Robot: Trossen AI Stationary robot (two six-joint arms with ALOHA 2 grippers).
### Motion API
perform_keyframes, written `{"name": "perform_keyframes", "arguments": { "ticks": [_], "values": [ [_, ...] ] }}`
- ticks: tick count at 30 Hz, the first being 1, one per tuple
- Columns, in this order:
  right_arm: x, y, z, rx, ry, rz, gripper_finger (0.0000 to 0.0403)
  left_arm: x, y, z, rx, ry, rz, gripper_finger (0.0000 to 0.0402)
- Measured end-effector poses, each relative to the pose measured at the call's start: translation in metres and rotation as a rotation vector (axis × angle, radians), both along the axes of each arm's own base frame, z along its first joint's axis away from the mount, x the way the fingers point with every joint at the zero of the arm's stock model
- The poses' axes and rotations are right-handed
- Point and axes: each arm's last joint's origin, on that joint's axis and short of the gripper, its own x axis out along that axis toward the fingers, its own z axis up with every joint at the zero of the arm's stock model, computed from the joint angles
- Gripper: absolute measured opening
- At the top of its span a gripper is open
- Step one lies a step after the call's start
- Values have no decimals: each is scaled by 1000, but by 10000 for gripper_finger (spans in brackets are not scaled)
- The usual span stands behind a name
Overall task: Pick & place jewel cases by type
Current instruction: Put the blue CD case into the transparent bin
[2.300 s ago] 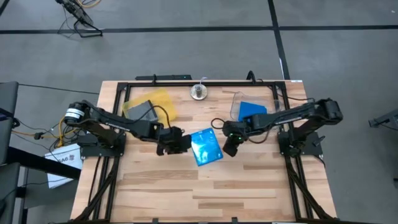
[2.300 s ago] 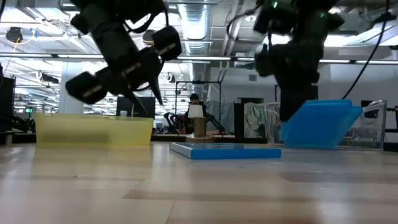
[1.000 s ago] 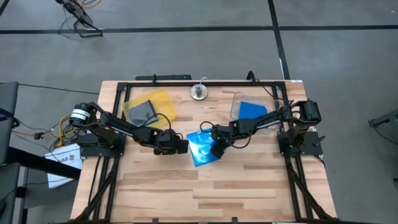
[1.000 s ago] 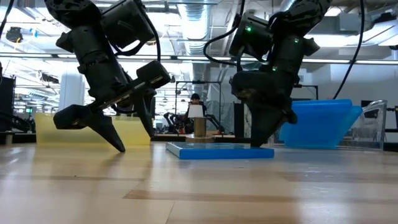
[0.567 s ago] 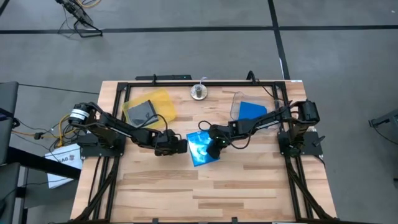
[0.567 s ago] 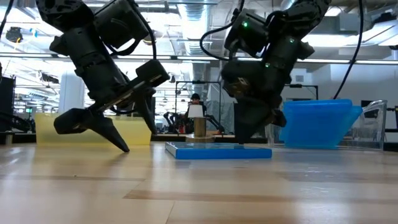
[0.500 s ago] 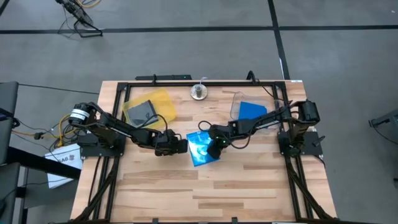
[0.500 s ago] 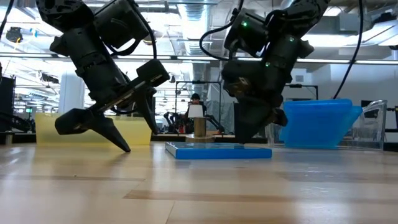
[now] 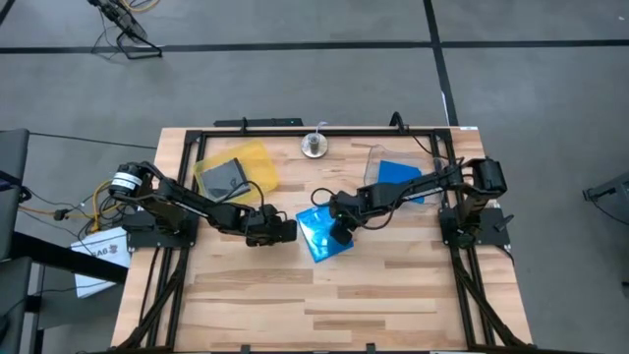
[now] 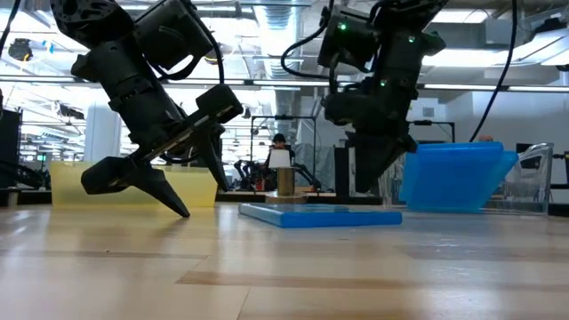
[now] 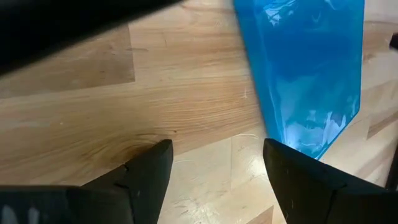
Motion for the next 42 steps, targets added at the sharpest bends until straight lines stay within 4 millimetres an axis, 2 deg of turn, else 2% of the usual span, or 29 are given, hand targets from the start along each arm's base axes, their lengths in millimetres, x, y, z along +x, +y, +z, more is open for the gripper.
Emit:
{"name": "perform_keyframes", "arguments": {
  "ticks": [2,5,11,15,22,28,42],
  "values": [
    [-4,-1,-2,-40,45,-15,0,1,0,0,5,-14,-7,249],
    [-4,-2,-16,-75,112,-21,0,3,3,1,14,-36,-15,249],
    [5,0,-42,6,149,19,0,5,4,-1,11,-35,1,249],
    [6,3,-42,10,132,7,0,6,5,-5,-1,-21,18,249],
    [8,-8,-33,77,59,-17,0,8,4,-9,-11,-27,25,249],
    [25,-9,-30,164,-112,4,0,8,4,-10,2,-21,15,249],
    [39,-6,-21,248,-271,-5,0,9,5,-9,48,-34,0,249]
  ]
}}
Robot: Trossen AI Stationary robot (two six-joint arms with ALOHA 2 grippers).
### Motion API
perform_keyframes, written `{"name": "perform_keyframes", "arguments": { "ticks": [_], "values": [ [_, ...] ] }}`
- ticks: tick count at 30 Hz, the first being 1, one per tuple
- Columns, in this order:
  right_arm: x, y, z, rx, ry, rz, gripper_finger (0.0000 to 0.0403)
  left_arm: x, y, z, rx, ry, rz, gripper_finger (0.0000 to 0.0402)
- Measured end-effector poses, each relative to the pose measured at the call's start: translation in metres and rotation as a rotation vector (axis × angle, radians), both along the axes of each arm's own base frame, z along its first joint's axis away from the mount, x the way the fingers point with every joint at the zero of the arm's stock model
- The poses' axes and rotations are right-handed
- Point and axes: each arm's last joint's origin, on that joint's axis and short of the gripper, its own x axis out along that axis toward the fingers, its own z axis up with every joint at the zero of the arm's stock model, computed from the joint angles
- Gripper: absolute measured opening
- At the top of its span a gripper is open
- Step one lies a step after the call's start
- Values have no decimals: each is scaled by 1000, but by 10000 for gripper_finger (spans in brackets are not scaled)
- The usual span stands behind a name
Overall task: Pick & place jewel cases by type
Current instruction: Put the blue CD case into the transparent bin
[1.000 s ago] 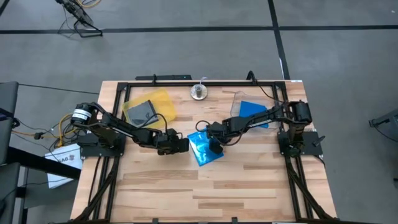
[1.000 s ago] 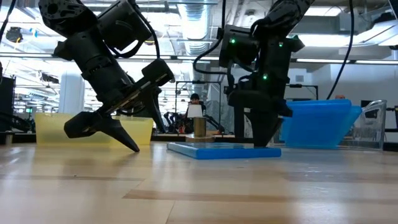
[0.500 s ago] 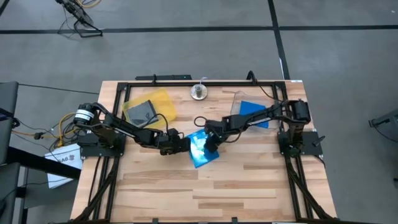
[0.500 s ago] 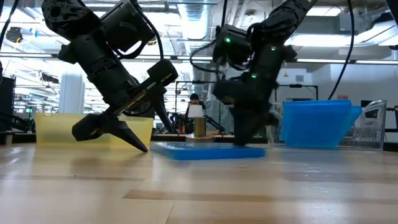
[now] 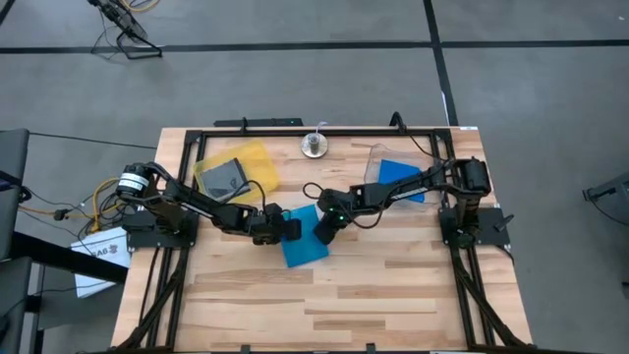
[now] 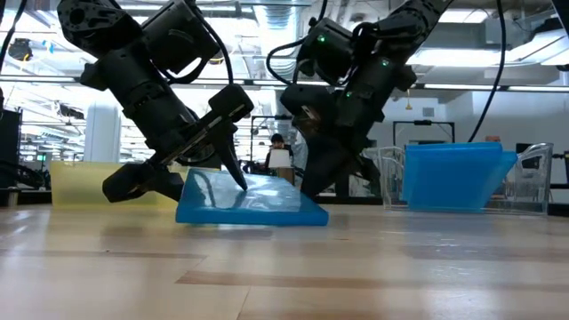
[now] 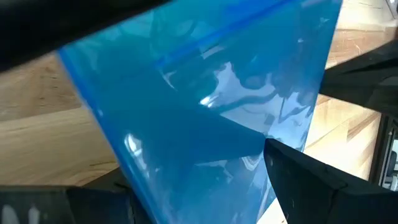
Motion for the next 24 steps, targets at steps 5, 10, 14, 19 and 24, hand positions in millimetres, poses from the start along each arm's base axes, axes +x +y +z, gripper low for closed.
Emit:
{"name": "perform_keyframes", "arguments": {
  "ticks": [5,10,14,19,24],
  "values": [
    [0,0,0,7,1,-14,0,0,0,0,7,-3,3,248],
    [0,0,0,7,6,-14,0,2,0,0,25,-29,-20,204],
    [1,0,5,2,-13,-3,0,8,0,2,40,-88,-55,140],
    [-1,2,2,-46,-5,76,0,13,-2,9,35,-155,-155,68],
    [-5,2,2,-40,62,124,0,15,-5,13,14,-199,-313,16]
  ]
}}
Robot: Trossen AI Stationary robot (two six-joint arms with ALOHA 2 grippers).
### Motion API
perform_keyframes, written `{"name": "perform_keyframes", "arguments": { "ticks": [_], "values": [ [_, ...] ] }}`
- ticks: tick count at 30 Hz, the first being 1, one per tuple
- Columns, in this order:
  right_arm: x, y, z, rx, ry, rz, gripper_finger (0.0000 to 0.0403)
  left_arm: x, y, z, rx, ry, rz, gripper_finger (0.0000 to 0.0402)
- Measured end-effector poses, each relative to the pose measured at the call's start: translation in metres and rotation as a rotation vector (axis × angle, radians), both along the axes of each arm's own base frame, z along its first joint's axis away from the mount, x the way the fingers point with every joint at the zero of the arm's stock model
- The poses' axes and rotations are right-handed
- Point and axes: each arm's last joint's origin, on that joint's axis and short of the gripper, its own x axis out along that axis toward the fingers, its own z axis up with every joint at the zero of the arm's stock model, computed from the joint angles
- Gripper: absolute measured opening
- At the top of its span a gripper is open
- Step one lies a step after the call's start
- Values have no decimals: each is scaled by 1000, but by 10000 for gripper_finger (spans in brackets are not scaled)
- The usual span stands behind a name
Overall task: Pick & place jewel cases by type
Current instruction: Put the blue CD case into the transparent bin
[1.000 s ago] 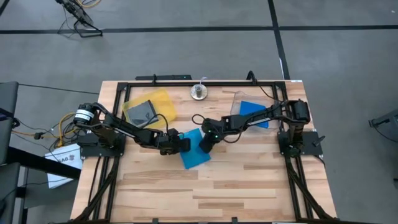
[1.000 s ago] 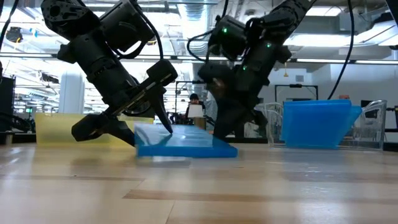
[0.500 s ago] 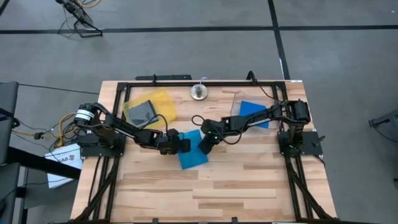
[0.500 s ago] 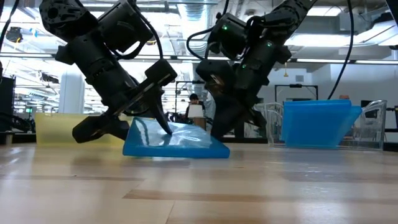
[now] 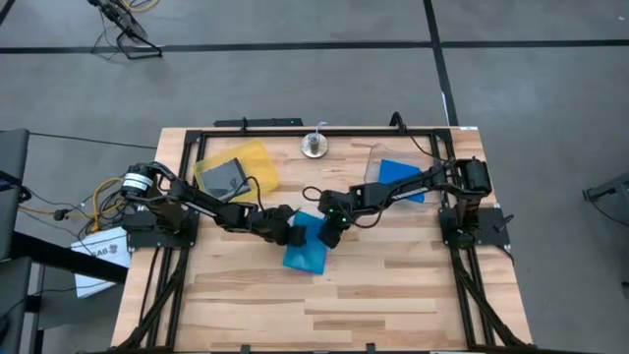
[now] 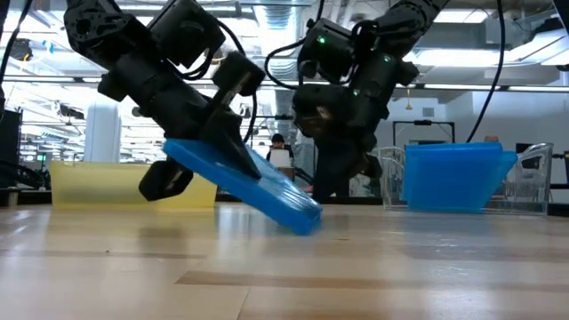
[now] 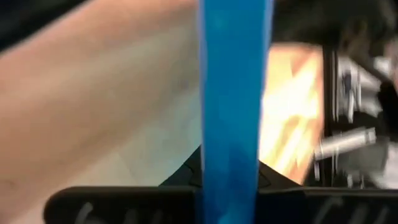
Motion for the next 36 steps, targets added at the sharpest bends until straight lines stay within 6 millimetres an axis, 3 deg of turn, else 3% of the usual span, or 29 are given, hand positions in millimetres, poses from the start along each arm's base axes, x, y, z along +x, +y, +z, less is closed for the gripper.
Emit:
{"name": "perform_keyframes", "arguments": {
  "ticks": [5,11,19,29,36],
  "values": [
    [3,-2,20,54,61,119,0,-1,-1,2,-1,-12,-126,10],
    [9,0,57,91,111,254,0,0,7,5,-3,-43,-225,5],
    [9,13,96,159,22,451,0,-3,14,17,72,-117,-352,3],
    [-37,32,137,68,61,568,0,-28,25,65,287,-191,-403,1],
    [-85,39,125,127,75,426,0,-51,28,102,514,-285,-400,1]
  ]
}}
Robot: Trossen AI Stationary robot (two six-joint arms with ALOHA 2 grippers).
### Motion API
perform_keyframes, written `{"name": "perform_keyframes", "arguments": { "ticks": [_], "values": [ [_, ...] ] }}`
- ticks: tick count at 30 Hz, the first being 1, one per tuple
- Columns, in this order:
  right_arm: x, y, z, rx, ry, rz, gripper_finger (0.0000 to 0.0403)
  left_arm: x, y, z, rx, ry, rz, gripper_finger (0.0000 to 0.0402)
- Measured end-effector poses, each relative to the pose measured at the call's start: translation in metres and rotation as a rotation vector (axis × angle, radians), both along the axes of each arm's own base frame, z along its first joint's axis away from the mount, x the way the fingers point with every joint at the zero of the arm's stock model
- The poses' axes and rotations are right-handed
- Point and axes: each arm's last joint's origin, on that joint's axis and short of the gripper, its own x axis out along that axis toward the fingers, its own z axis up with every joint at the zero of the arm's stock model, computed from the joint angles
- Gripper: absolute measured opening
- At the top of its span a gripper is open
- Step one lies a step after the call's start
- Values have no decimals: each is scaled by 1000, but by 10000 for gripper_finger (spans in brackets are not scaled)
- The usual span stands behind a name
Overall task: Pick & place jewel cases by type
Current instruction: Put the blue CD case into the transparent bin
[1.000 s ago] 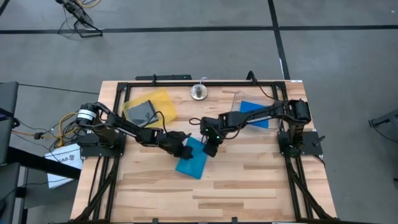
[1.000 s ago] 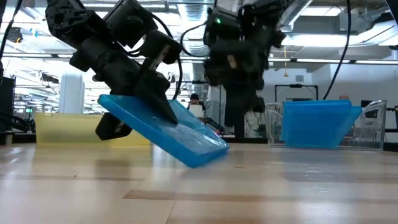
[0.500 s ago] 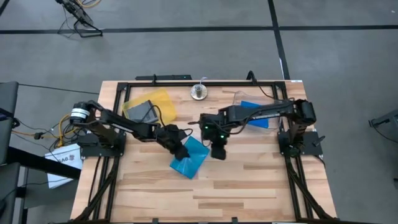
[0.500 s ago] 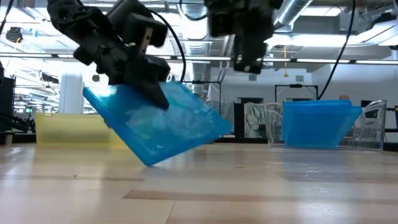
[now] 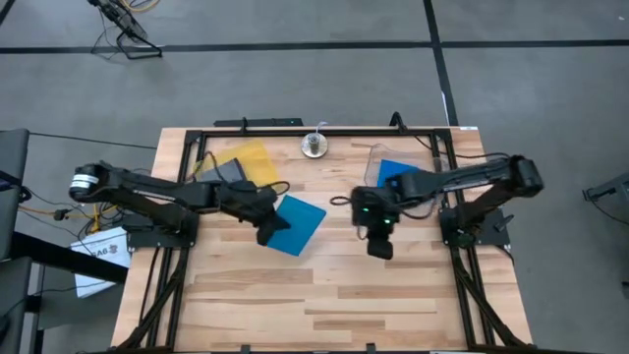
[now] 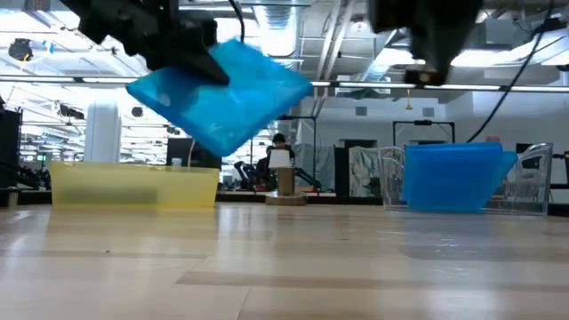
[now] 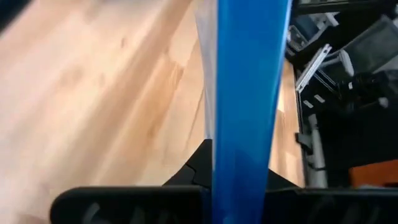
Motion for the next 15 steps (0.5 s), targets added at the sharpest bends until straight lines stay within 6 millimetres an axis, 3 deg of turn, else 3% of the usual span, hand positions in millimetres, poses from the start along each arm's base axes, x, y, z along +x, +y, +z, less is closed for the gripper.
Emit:
{"name": "perform_keyframes", "arguments": {
  "ticks": [7,15],
  "values": [
    [-39,7,-23,93,16,-192,0,-17,1,27,268,-163,-107,0],
    [-71,19,-39,67,44,-330,0,-28,1,39,702,-269,-274,0]
  ]
}}
